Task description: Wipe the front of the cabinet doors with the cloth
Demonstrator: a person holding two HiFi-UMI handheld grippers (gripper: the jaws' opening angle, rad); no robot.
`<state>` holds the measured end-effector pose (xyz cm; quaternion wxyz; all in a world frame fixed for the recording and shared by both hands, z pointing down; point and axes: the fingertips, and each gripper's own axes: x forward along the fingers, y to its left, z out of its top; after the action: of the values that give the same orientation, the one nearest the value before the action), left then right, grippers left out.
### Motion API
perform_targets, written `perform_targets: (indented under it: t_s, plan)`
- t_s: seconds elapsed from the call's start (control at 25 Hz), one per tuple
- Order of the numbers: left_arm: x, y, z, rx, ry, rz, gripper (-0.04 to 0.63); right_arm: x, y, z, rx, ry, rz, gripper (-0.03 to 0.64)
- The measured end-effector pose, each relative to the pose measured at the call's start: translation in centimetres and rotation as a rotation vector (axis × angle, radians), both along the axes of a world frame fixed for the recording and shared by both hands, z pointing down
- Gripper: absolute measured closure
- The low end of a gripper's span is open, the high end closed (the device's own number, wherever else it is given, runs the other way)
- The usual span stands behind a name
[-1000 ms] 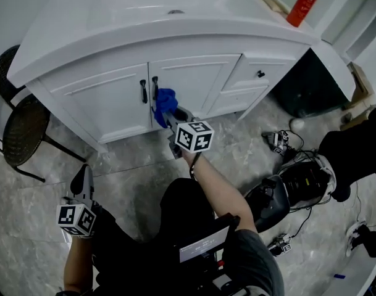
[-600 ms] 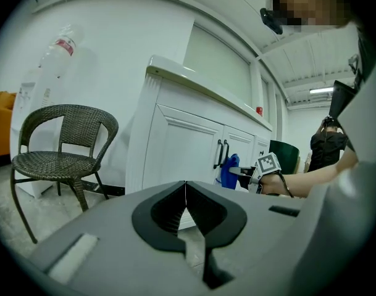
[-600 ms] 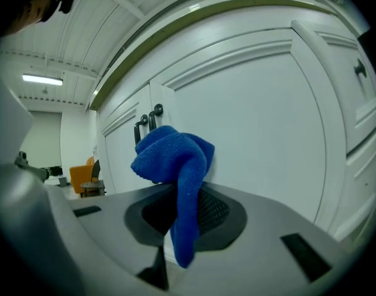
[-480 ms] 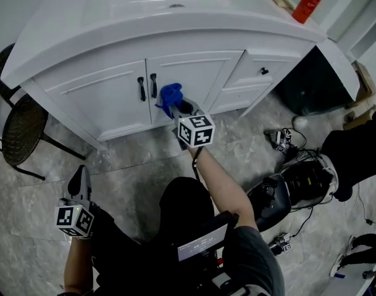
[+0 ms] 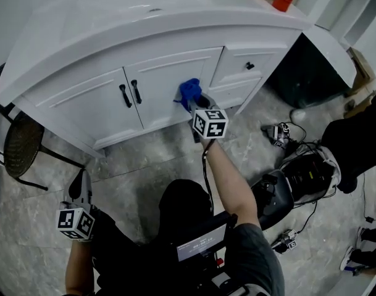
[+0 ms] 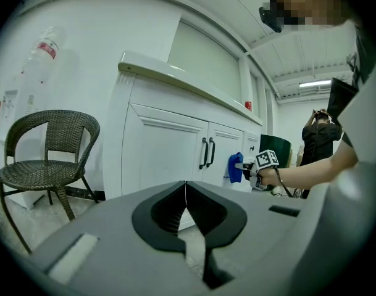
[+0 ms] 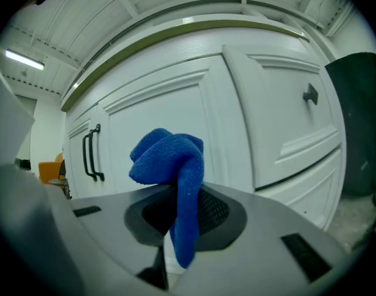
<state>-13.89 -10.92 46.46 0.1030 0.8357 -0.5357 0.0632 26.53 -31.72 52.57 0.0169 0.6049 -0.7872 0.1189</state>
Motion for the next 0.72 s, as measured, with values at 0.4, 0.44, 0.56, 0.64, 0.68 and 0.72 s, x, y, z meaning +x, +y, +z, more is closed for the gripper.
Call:
perform_targets:
  t_s: [0.4,0.44,0.56,0.64,0.68,0.72]
  plan:
    - [0.6,0.8,-0.9,0.009,-0.014,0.003,0.592,9.6,0.6,1.7,-0.039,-0.084,0.211,0.565]
    - [0.6,0.7,-1.1,0.015,-0.010,0.005,0.592,9.7,0.7,1.6,-0.038,-0.093,0.221,0.565]
    - [0.6,0.6,-1.4,0.025,0.010,0.017,0.592,8.4,1.7,0.6,-0.026,-0.109,0.212,0.565]
    - [0.1,0.4,-1.2,0.020,0.037,0.014,0.592,5.5,2.4,-0.1,-0.010,-0.124,0.165,0.565]
    - [-0.3,0.3,-0.9,0.014,0.053,0.008,0.592,3.3,2.7,-0.3,-0.004,-0.132,0.127,0.565]
    - [-0.7,0.1,-0.5,0.009,0.067,0.001,0.592,0.9,3.0,-0.3,0.000,-0.137,0.082,0.565]
